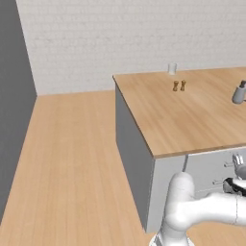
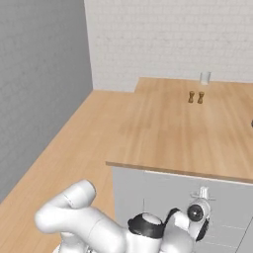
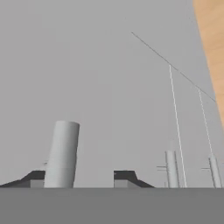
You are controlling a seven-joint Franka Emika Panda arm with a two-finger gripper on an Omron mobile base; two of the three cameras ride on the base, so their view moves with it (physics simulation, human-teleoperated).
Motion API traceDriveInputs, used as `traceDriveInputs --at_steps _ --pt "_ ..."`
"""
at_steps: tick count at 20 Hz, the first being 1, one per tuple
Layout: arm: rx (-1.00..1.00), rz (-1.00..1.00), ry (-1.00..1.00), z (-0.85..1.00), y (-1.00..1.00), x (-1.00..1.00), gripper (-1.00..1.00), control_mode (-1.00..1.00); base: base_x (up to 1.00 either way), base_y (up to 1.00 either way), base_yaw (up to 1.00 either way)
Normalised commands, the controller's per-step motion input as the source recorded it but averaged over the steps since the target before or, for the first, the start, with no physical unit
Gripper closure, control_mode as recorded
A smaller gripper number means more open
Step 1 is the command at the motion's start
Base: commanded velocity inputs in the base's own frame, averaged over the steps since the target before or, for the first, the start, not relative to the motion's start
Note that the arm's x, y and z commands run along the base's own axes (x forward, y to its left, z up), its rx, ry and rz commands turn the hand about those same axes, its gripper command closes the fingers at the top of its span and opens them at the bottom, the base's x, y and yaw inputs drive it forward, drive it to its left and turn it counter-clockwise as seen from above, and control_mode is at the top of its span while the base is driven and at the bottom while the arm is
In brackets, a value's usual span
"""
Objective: Take a straw from the drawer in front and place it inside the glass cup on the dining counter.
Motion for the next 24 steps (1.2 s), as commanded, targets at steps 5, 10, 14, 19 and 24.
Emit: traceDriveInputs --at_steps 5,10,14,19,24 --pt "0.0 0.14 0.66 -0.32 -0.3 -1.0 1.0 -1.0 0.0 0.0 0.0" --pt "-0.02 0.07 0.82 -0.12 -0.3 -1.0 1.0 -1.0 0.0 0.0 0.0" --pt "0.0 0.02 0.93 -0.11 -0.36 -1.0 1.0 -1.0 0.0 0.0 0.0" --pt "-0.01 0.0 0.88 -0.07 -0.11 -1.0 1.0 -1.0 0.0 0.0 0.0" --pt "-0.02 -0.02 0.69 0.25 0.09 -1.0 1.0 -1.0 0.0 0.0 0.0"
